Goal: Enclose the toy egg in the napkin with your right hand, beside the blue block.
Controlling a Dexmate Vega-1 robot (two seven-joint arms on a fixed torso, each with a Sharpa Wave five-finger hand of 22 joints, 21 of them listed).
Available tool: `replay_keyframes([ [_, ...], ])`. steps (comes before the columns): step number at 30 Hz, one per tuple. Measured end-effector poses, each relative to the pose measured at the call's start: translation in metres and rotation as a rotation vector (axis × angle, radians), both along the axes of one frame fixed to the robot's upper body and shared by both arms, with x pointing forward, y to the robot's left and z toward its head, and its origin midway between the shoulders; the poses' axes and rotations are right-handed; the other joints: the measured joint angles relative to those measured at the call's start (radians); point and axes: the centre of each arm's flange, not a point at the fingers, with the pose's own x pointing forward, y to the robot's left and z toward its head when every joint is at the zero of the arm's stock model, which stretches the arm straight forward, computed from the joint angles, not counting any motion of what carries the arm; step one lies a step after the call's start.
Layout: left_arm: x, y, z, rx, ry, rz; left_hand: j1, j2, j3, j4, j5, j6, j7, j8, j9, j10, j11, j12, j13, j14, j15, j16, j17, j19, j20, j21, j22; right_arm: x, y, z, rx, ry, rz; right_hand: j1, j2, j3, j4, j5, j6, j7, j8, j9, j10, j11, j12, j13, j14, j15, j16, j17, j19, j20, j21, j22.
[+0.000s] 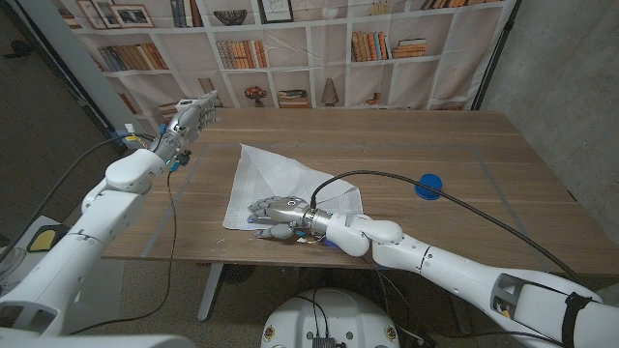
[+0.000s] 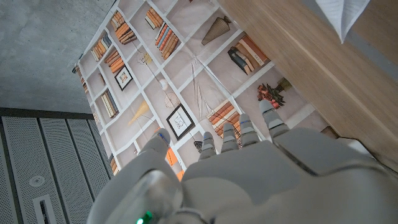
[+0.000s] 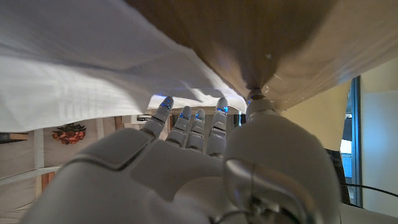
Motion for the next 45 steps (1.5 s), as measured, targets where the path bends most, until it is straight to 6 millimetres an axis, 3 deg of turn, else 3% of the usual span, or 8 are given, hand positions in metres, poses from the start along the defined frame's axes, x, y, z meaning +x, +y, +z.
replay_keyframes([
  [6,-0.003,0.001,-0.001,-0.001,-0.001,-0.002,0.0,0.0,0.0,0.0,0.0,0.0,0.0,0.0,0.0,0.0,0.0,0.0,0.0,0.0,0.0,0.0,0.0,0.0,0.0,0.0,0.0,0.006,-0.001,-0.002,0.014,-0.018,-0.012,0.063,0.034,0.015,-0.01,0.004,0.156,0.004,0.037,-0.012,0.111,-0.017,0.034,-0.008,0.078,-0.02,0.03,-0.002,0.066,-0.021,0.016,0.0],
  [19,-0.006,0.002,-0.002,-0.004,-0.005,-0.013,0.0,0.0,0.0,0.0,0.0,0.0,0.0,0.0,0.0,0.0,0.0,0.0,0.0,0.0,0.0,0.0,0.0,0.0,0.0,-0.004,0.0,0.022,-0.006,-0.007,0.059,-0.062,-0.029,0.164,0.061,0.054,-0.015,-0.027,0.299,-0.139,0.107,-0.022,0.35,-0.09,0.105,-0.021,0.242,-0.023,0.097,-0.007,0.166,-0.059,0.037,0.0],
  [22,-0.005,0.003,-0.002,-0.005,-0.005,-0.012,-0.004,-0.004,0.0,0.0,0.0,0.0,0.0,0.0,0.0,0.0,0.0,0.0,0.0,0.0,0.0,0.0,0.0,0.0,0.0,-0.004,0.0,0.024,-0.007,-0.007,0.069,-0.071,-0.029,0.186,0.065,0.066,-0.019,-0.031,0.315,-0.155,0.122,-0.022,0.399,-0.103,0.124,-0.018,0.275,-0.025,0.105,-0.006,0.181,-0.074,0.039,0.0],
  [27,-0.002,0.003,-0.001,-0.006,-0.002,-0.015,-0.004,-0.004,0.0,0.0,0.0,0.0,0.0,0.0,0.0,0.0,0.0,0.0,0.0,0.0,0.0,0.0,0.0,0.0,0.0,-0.004,0.0,0.028,-0.01,-0.008,0.091,-0.089,-0.034,0.201,0.075,0.074,-0.011,-0.035,0.314,-0.154,0.122,-0.015,0.41,-0.116,0.131,-0.01,0.278,-0.025,0.112,0.006,0.203,-0.105,0.047,0.0],
  [31,0.001,0.002,-0.001,-0.006,0.002,-0.019,-0.004,-0.004,0.0,0.0,0.0,0.0,0.0,0.0,0.0,0.0,0.0,0.0,0.0,0.0,0.0,0.0,0.0,0.0,0.0,-0.004,0.0,0.03,-0.012,-0.006,0.12,-0.108,-0.039,0.2,0.075,0.078,0.013,-0.035,0.304,-0.144,0.127,0.011,0.39,-0.136,0.129,-0.003,0.278,-0.025,0.112,0.012,0.196,-0.122,0.047,0.0],
  [38,0.006,-0.001,0.0,-0.007,0.008,-0.028,-0.004,-0.004,0.0,0.0,0.0,0.0,0.0,0.0,0.0,0.0,0.0,0.0,0.0,0.0,0.0,0.0,0.0,0.0,0.0,-0.004,0.0,0.034,-0.021,0.003,0.213,-0.139,-0.062,0.177,0.099,0.102,0.062,-0.027,0.392,-0.041,0.155,0.055,0.405,-0.153,0.132,0.016,0.278,-0.025,0.1,0.012,0.196,-0.122,0.047,0.005],
  [45,0.009,-0.003,0.0,-0.011,0.009,-0.034,-0.004,-0.004,0.0,0.0,-0.001,0.0,0.0,0.0,0.0,0.0,0.0,0.0,0.0,0.0,0.0,0.0,0.0,0.006,0.006,-0.008,0.0,0.035,-0.035,0.019,0.349,-0.186,-0.087,0.17,0.105,0.113,0.081,-0.023,0.392,-0.039,0.173,0.076,0.413,-0.153,0.139,0.029,0.282,-0.029,0.093,0.012,0.196,-0.122,0.047,0.005],
])
